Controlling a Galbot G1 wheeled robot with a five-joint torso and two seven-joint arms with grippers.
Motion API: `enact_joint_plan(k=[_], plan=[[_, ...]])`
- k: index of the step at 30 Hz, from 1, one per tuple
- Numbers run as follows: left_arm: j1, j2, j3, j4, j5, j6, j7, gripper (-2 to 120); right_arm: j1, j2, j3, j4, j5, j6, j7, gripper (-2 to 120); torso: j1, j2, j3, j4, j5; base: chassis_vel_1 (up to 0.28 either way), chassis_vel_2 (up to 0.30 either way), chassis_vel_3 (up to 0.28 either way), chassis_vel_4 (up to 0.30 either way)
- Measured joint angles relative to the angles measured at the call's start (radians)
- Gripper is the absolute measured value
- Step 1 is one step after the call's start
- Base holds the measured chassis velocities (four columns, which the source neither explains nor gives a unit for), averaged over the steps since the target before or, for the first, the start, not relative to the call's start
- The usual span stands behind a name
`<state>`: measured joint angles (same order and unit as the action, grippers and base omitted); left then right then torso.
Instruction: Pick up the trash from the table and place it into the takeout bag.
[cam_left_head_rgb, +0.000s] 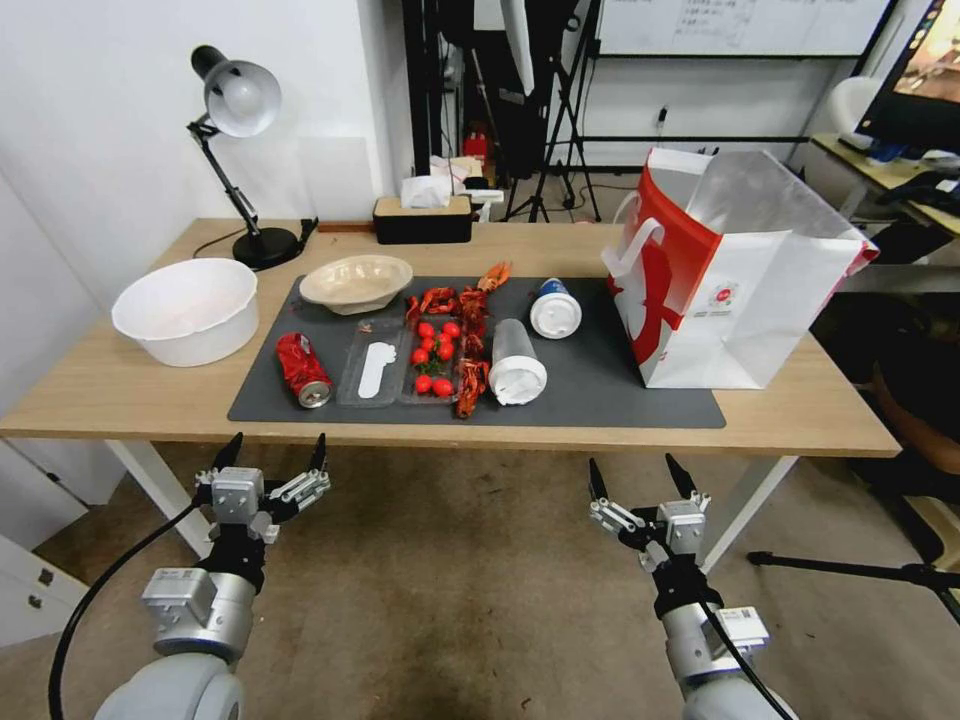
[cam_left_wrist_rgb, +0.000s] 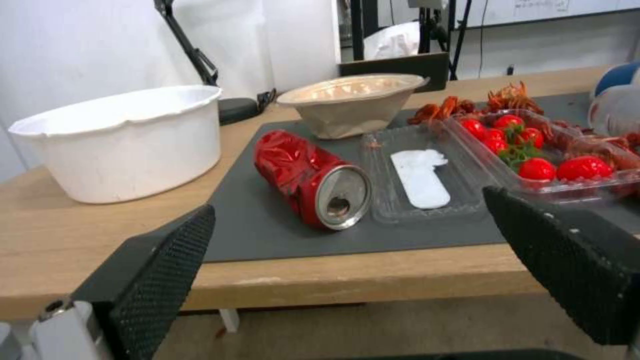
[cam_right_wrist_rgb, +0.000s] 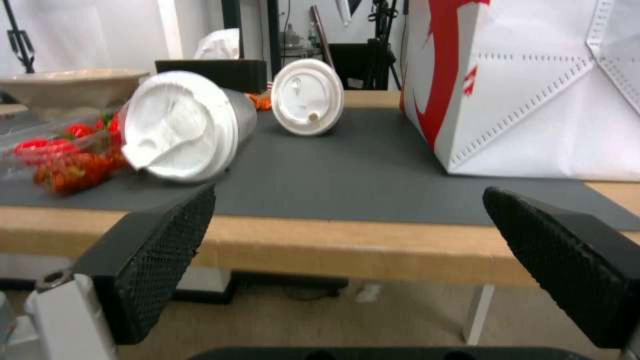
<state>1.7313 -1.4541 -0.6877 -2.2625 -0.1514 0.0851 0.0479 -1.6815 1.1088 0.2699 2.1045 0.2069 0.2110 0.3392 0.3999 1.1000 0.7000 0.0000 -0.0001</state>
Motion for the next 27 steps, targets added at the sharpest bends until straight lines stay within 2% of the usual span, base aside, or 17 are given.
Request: enact_joint_plan(k=[9, 11, 16, 18, 27], plan=[[-0.003, 0.009, -0.007, 0.031, -0.023, -0.026, 0.005, 100, 0.140, 0.002, -0.076, 0.036, 0.043, -0.129, 0.091, 100, 0.000, 0.000, 0.000, 0.0000, 0.0001, 0.000, 0.000, 0.000, 0.000], [-0.007, 0.011, -0.011, 0.043, -0.032, -0.038, 0.016, 100, 0.237, -0.001, -0.105, 0.036, 0.099, -0.199, 0.124, 100, 0.000, 0.000, 0.000, -0.0001, -0.0001, 0.000, 0.000, 0.000, 0.000], [-0.008, 0.011, -0.014, 0.048, -0.033, -0.044, 0.028, 100, 0.350, -0.005, -0.146, 0.018, 0.178, -0.263, 0.147, 100, 0.000, 0.000, 0.000, -0.0001, -0.0002, 0.000, 0.000, 0.000, 0.000], [-0.010, 0.006, -0.015, 0.049, -0.033, -0.044, 0.032, 100, 0.462, -0.006, -0.211, -0.016, 0.251, -0.316, 0.169, 100, 0.000, 0.000, 0.000, 0.0000, 0.0000, 0.000, 0.000, 0.000, 0.000], [-0.007, -0.007, -0.023, 0.054, -0.029, -0.045, 0.034, 100, 0.645, 0.028, -0.329, -0.113, 0.322, -0.360, 0.199, 100, 0.000, 0.000, 0.000, 0.0001, 0.0000, 0.000, 0.000, 0.000, 0.000]])
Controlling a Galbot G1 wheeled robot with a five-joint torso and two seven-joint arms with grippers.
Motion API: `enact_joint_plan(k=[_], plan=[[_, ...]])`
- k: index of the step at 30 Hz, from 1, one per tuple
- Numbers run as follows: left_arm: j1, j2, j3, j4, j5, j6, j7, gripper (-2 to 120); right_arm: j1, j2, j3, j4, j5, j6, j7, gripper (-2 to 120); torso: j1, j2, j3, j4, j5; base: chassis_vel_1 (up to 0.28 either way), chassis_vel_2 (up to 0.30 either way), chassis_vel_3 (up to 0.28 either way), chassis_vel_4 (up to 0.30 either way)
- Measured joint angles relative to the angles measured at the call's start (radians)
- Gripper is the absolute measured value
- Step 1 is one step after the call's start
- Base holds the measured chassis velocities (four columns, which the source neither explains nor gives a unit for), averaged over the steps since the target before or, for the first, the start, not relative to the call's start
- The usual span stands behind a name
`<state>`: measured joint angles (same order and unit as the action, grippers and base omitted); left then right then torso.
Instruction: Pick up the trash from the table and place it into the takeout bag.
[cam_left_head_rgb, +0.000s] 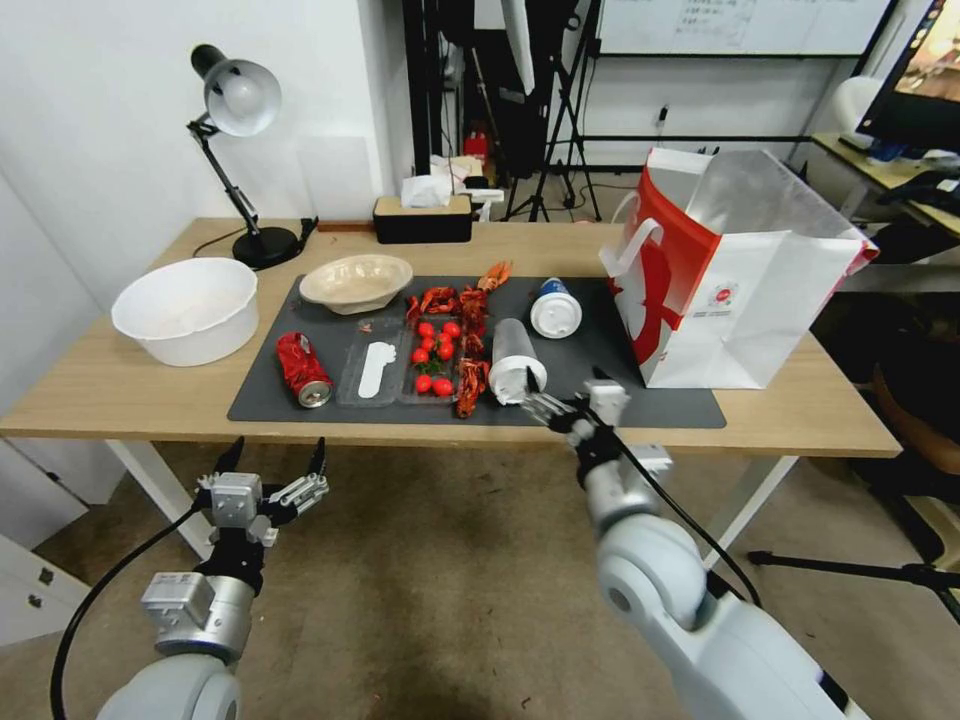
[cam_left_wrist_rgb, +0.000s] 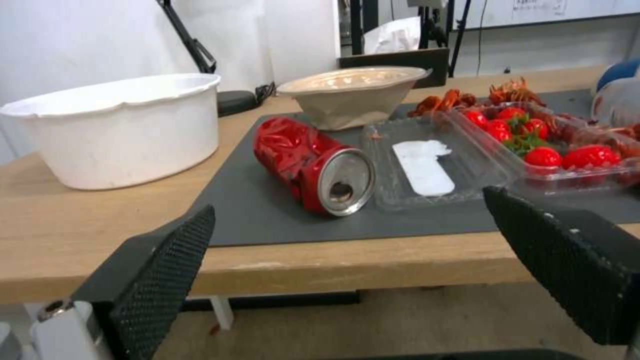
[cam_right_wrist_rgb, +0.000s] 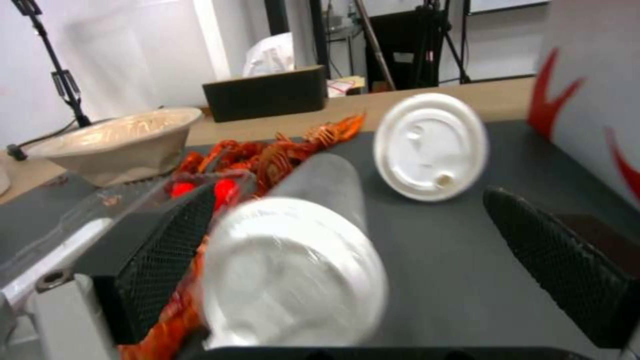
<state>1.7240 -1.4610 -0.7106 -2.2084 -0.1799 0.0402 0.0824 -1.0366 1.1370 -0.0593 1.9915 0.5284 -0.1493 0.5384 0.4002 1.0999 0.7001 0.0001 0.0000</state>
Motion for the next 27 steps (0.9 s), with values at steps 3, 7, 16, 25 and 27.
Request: enact_joint_plan(k=[3, 7, 16, 25, 27], plan=[[0.000, -0.004, -0.004, 0.000, 0.001, -0.002, 0.001, 100, 0.041, 0.017, -0.028, -0.033, 0.001, -0.017, 0.018, 100, 0.000, 0.000, 0.000, -0.0001, -0.0001, 0.000, 0.000, 0.000, 0.000], [0.001, -0.008, -0.006, 0.000, 0.002, -0.005, 0.003, 100, 0.068, 0.033, -0.055, -0.061, -0.001, -0.047, 0.045, 100, 0.000, 0.000, 0.000, -0.0001, -0.0001, 0.000, 0.000, 0.000, 0.000], [0.003, -0.013, -0.007, 0.002, 0.005, -0.014, 0.004, 100, 0.087, 0.055, -0.083, -0.089, -0.006, -0.073, 0.074, 100, 0.000, 0.000, 0.000, -0.0001, -0.0001, 0.000, 0.000, 0.000, 0.000], [0.004, -0.013, -0.009, 0.003, 0.005, -0.019, 0.006, 100, 0.093, 0.068, -0.095, -0.103, -0.011, -0.089, 0.087, 95, 0.000, 0.000, 0.000, -0.0001, 0.0000, 0.000, 0.000, 0.000, 0.000], [0.004, -0.013, -0.009, 0.006, 0.005, -0.024, 0.007, 100, 0.096, 0.074, -0.103, -0.111, -0.013, -0.102, 0.099, 84, 0.000, 0.000, 0.000, -0.0001, 0.0001, 0.000, 0.000, 0.000, 0.000]])
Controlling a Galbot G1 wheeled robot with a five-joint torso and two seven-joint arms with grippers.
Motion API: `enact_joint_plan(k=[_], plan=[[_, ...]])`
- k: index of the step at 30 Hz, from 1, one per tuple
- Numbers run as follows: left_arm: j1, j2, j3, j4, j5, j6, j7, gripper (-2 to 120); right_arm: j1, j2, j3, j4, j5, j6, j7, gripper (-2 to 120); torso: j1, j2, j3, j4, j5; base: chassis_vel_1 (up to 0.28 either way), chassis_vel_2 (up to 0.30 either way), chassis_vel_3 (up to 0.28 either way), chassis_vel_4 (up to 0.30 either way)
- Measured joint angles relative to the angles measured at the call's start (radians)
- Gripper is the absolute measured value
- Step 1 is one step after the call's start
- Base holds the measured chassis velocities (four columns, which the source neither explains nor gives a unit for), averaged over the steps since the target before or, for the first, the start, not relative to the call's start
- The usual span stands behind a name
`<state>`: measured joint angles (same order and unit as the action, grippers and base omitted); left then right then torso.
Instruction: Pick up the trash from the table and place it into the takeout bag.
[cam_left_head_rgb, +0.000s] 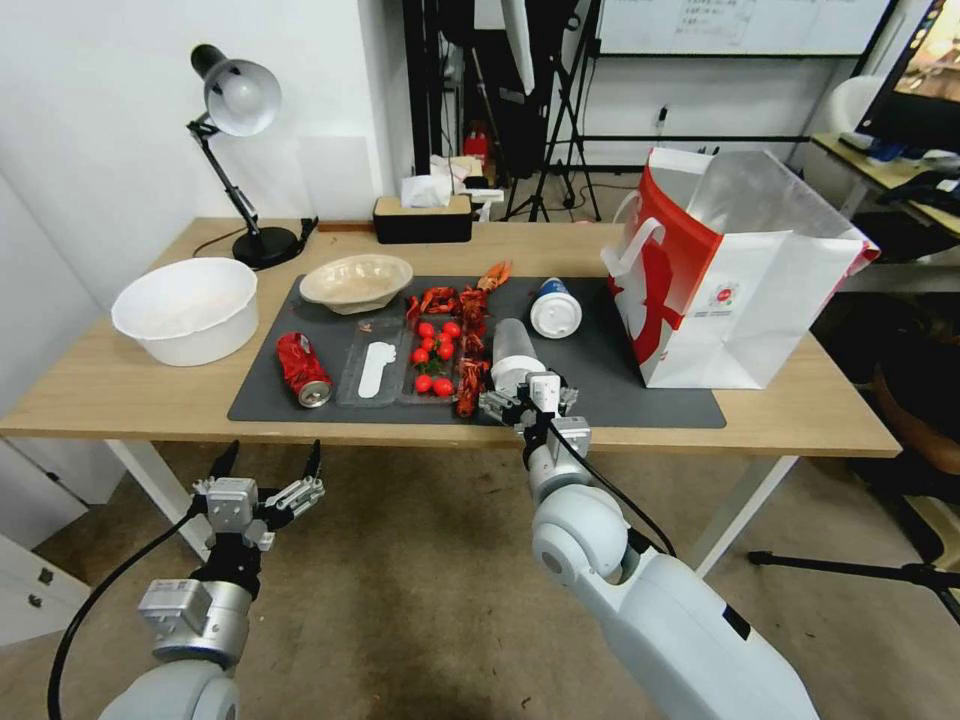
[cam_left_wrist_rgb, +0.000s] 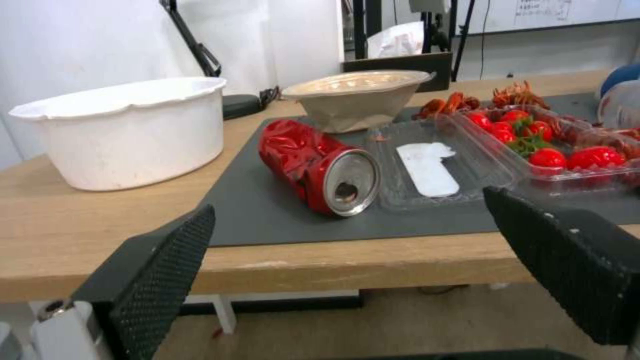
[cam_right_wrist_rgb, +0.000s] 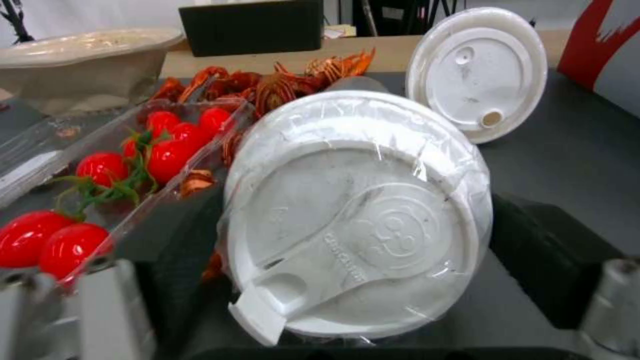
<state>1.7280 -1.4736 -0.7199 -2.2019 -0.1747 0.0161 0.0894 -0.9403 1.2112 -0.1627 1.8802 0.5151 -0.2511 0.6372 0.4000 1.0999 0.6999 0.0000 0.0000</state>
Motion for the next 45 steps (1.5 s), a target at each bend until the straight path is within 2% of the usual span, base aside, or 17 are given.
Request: enact_joint_plan(k=[7, 17, 23, 25, 32, 35, 37, 42, 45], plan=[[0.000, 0.001, 0.004, 0.005, 0.001, -0.009, 0.002, 100, 0.002, 0.011, -0.004, -0.013, -0.011, -0.011, 0.015, 73, 0.000, 0.000, 0.000, 0.0001, -0.0001, 0.000, 0.000, 0.000, 0.000], [-0.004, 0.003, 0.007, 0.010, 0.003, -0.011, 0.004, 100, -0.012, -0.001, 0.015, 0.030, -0.003, -0.002, 0.003, 73, 0.000, 0.000, 0.000, 0.0000, 0.0000, 0.000, 0.000, 0.000, 0.000], [-0.006, 0.001, 0.012, 0.011, 0.009, -0.011, 0.004, 100, -0.004, -0.032, 0.070, 0.112, 0.026, 0.050, -0.061, 73, 0.000, 0.000, 0.000, 0.0000, 0.0001, 0.000, 0.000, 0.000, 0.000], [-0.004, -0.001, 0.014, 0.011, 0.015, -0.011, 0.005, 100, 0.030, -0.060, 0.138, 0.165, 0.071, 0.098, -0.122, 73, 0.000, 0.000, 0.000, 0.0000, 0.0001, 0.000, 0.000, 0.000, 0.000], [-0.002, -0.003, 0.018, 0.004, 0.021, -0.011, 0.006, 100, 0.111, -0.125, 0.270, 0.234, 0.185, 0.100, -0.140, 73, 0.000, 0.000, 0.000, 0.0000, 0.0000, 0.000, 0.000, 0.000, 0.000], [-0.001, -0.006, 0.021, 0.002, 0.025, -0.011, 0.006, 100, 0.149, -0.164, 0.316, 0.249, 0.228, 0.091, -0.127, 73, 0.000, 0.000, 0.000, 0.0000, 0.0004, 0.000, 0.000, 0.000, 0.000], [0.001, -0.011, 0.028, 0.001, 0.033, -0.011, 0.006, 100, 0.199, -0.222, 0.372, 0.247, 0.266, 0.078, -0.097, 73, 0.000, 0.000, 0.000, 0.0001, 0.0001, 0.000, 0.000, 0.000, 0.000], [0.003, -0.016, 0.036, -0.002, 0.040, -0.012, 0.007, 100, 0.237, -0.270, 0.430, 0.210, 0.285, 0.046, -0.049, 73, 0.000, 0.000, 0.000, -0.0001, 0.0004, 0.000, 0.000, 0.000, 0.000], [0.008, -0.018, 0.038, -0.006, 0.042, -0.013, 0.009, 100, 0.273, -0.292, 0.451, 0.155, 0.321, 0.003, 0.025, 73, 0.000, 0.000, 0.000, 0.0001, 0.0001, 0.000, 0.000, 0.000, 0.000]])
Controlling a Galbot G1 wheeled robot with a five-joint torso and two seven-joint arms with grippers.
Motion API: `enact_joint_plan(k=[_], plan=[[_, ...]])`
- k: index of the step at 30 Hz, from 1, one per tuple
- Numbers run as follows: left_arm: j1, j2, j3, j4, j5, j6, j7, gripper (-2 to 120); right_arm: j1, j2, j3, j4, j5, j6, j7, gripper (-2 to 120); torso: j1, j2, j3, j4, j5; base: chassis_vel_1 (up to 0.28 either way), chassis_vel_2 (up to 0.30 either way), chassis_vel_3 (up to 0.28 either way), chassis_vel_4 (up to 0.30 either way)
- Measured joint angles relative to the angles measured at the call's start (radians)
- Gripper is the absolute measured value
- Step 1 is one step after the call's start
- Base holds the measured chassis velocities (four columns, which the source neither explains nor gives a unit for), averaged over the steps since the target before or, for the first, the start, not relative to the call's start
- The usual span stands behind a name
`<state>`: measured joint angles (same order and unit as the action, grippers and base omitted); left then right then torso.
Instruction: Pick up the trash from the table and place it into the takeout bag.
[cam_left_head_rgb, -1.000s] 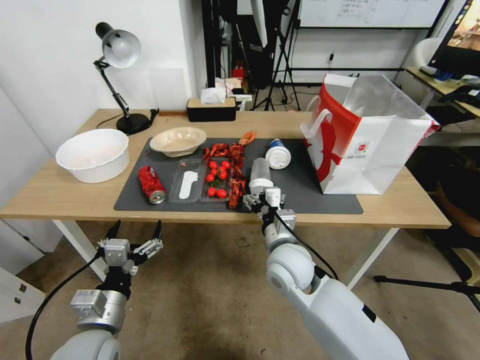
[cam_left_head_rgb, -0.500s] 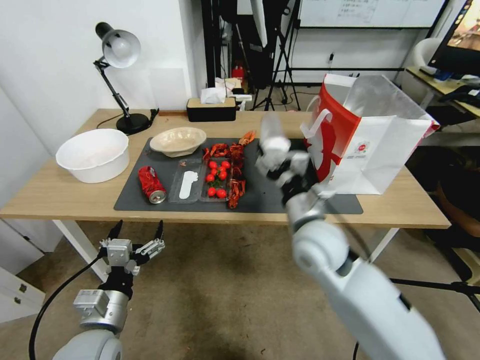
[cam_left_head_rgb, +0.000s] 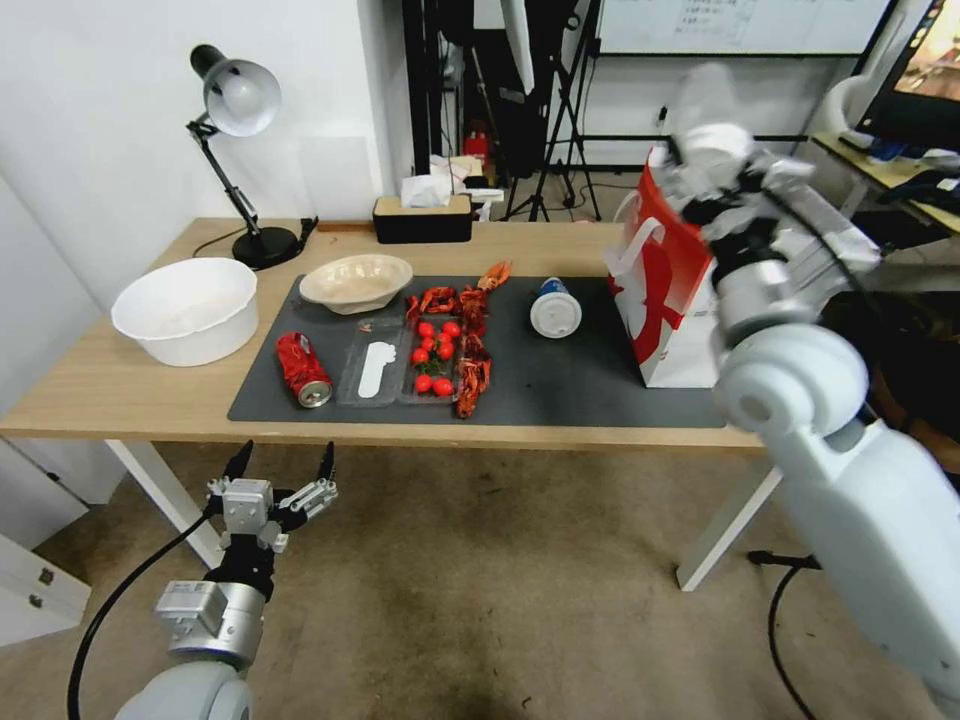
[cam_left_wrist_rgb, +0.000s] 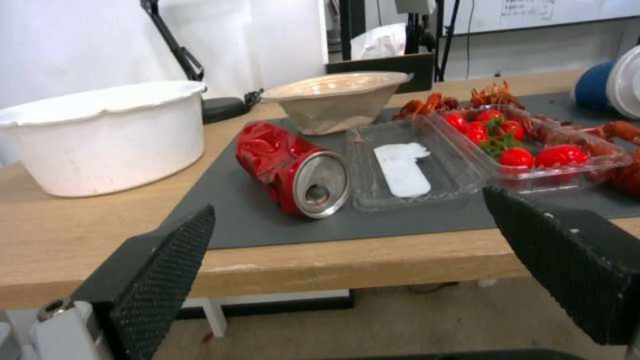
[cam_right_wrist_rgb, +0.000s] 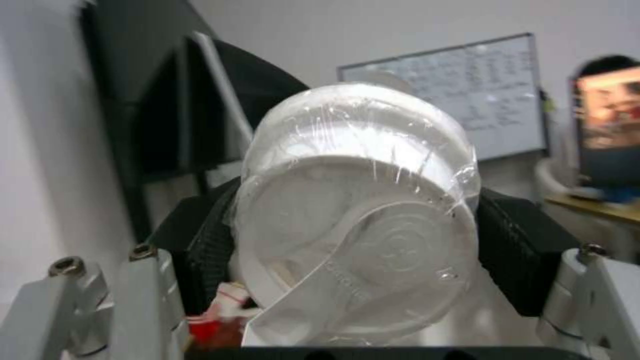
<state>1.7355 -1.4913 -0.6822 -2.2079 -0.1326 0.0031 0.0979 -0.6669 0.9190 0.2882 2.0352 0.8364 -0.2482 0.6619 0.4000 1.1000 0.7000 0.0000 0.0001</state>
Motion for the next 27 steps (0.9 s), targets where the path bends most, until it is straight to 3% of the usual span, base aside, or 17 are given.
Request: enact_joint_plan(k=[9, 12, 16, 22, 27], plan=[[0.007, -0.002, 0.000, -0.005, 0.000, -0.008, 0.002, 100, 0.070, -0.011, -0.010, -0.114, 0.061, -0.093, 0.131, 73, 0.000, 0.000, 0.000, 0.0001, -0.0001, 0.000, 0.000, 0.000, 0.000], [0.010, -0.004, -0.002, -0.005, 0.001, -0.013, 0.002, 100, 0.078, -0.002, -0.017, -0.122, 0.068, -0.104, 0.142, 82, 0.000, 0.000, 0.000, 0.0000, -0.0001, 0.000, 0.000, 0.000, 0.000], [0.011, -0.004, -0.005, -0.005, 0.001, -0.015, 0.002, 100, 0.079, 0.006, -0.019, -0.122, 0.068, -0.109, 0.144, 96, 0.000, 0.000, 0.000, 0.0000, -0.0002, 0.000, 0.000, 0.000, 0.000], [0.010, -0.005, -0.006, -0.005, 0.003, -0.015, 0.003, 100, 0.082, 0.007, -0.017, -0.122, 0.068, -0.109, 0.143, 100, 0.000, 0.000, 0.000, 0.0000, 0.0000, 0.000, 0.000, 0.000, 0.000], [0.008, -0.008, -0.004, -0.004, 0.005, -0.015, 0.003, 100, 0.092, -0.003, -0.008, -0.099, 0.094, -0.020, 0.062, 100, 0.000, 0.000, 0.000, 0.0000, -0.0003, 0.000, 0.000, 0.000, 0.000]])
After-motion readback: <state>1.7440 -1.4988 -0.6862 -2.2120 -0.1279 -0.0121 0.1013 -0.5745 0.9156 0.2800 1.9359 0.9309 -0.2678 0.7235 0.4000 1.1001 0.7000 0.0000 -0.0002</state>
